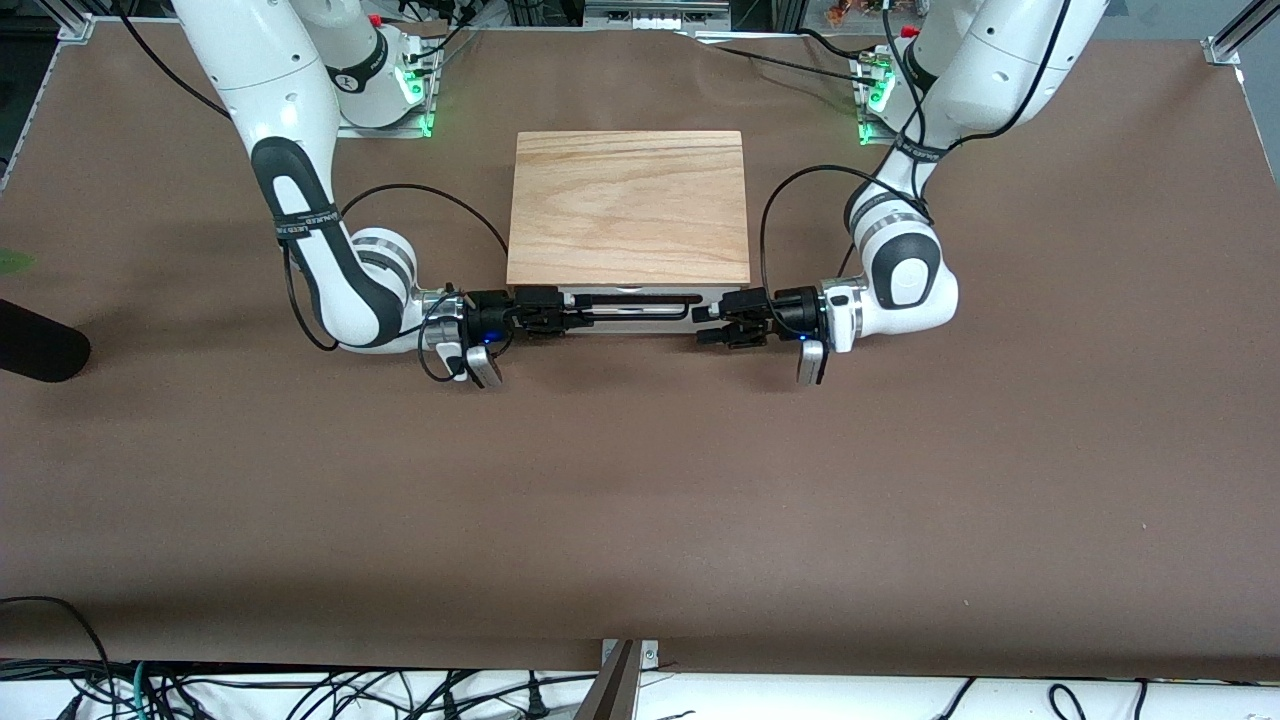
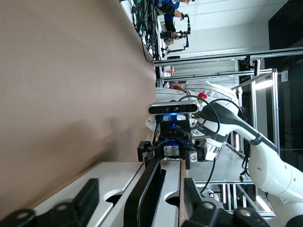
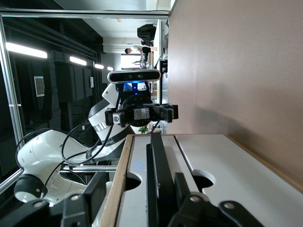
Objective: Pull top drawer with both arms simultaneously
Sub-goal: 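Close the left gripper and the right gripper on the handle ends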
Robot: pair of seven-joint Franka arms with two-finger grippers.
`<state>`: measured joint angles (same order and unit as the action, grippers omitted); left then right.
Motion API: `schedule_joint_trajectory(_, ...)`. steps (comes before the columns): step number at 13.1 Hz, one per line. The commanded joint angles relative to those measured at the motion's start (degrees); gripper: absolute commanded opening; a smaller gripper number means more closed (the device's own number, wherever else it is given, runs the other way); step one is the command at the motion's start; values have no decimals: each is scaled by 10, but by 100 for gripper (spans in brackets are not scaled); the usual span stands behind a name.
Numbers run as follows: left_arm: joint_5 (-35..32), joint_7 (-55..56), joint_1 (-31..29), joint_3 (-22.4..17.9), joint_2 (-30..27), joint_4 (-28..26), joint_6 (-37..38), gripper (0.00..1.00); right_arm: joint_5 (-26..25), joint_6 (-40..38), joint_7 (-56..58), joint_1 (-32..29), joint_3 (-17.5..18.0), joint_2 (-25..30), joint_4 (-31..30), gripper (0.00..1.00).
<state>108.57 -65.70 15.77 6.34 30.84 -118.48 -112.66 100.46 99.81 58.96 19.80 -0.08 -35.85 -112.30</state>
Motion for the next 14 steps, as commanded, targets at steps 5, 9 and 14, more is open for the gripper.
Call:
schedule_joint_trajectory(5, 41, -79, 15, 16, 17, -22, 2, 54, 12, -1, 21, 3, -1, -16, -1, 31)
schedule_joint_trajectory(9, 41, -81, 15, 17, 17, -31, 2, 45, 12, -3, 20, 2, -2, -16, 4, 11)
schedule_joint_trajectory(14, 42, -81, 14, 27, 11, -39, 5, 29, 12, -5, 19, 1, -2, -15, 6, 5)
